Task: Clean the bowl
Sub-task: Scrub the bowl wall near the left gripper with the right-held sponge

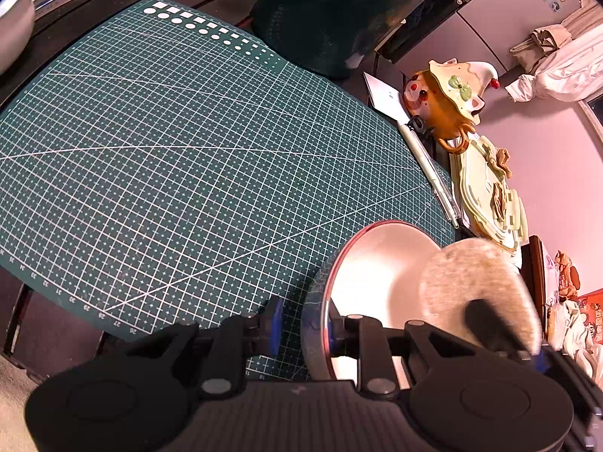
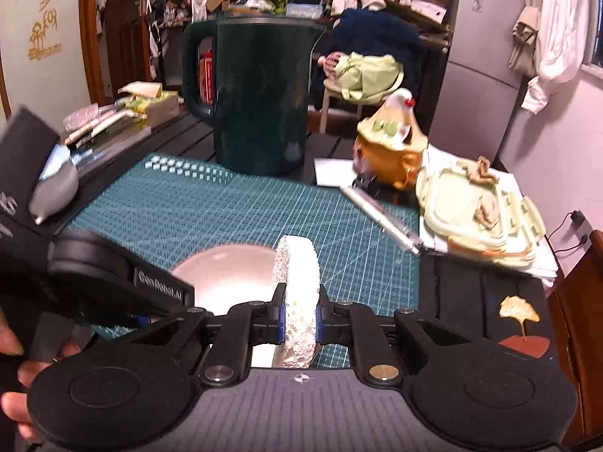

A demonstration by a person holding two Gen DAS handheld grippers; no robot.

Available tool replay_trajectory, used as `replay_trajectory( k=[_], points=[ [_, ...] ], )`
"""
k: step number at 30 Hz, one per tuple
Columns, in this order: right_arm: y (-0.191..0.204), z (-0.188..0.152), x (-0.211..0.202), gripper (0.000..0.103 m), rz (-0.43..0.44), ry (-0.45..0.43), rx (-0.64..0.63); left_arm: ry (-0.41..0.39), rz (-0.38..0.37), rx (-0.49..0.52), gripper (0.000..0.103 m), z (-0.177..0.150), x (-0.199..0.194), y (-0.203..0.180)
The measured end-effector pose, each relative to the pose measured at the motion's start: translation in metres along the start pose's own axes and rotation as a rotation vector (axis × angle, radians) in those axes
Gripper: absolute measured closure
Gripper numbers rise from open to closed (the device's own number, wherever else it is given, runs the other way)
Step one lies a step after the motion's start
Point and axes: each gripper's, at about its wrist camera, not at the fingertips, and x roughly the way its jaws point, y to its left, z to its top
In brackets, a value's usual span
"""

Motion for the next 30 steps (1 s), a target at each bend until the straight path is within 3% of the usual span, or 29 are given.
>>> replay_trajectory(
  k=[4,6,13,16,21,25,30],
  points=[
    [-0.009,0.007,-0.009,0.091,0.110,-0.019,0.079,0.000,0.000,-0.001,0.081,0.000,-0.001,0.000],
    [-0.011,0.005,0.001,0.091,0.179,0.038,0.132,0.000,-0.001,-0.004,0.081,0.000,-0.001,0.000],
    [-0.012,-0.006,0.035,0.091,0.279,0.173,0.236,0.001,-0.001,-0.008,0.081,0.000,-0.002,0.001],
    [-0.012,-0.009,0.041,0.091,0.246,0.182,0.234,0.001,-0.002,-0.007,0.081,0.002,-0.003,0.002],
    [0.000,-0.008,0.025,0.091,0.095,0.095,0.083,0.001,-0.003,-0.006,0.081,0.001,-0.003,0.003],
    [0.000,-0.002,0.009,0.091,0.043,0.036,0.024,0.000,-0.001,-0.006,0.081,-0.001,0.000,-0.001],
    [-0.012,0.005,-0.003,0.091,0.098,0.004,0.072,0.000,-0.002,-0.010,0.081,-0.001,0.000,-0.003]
  ],
)
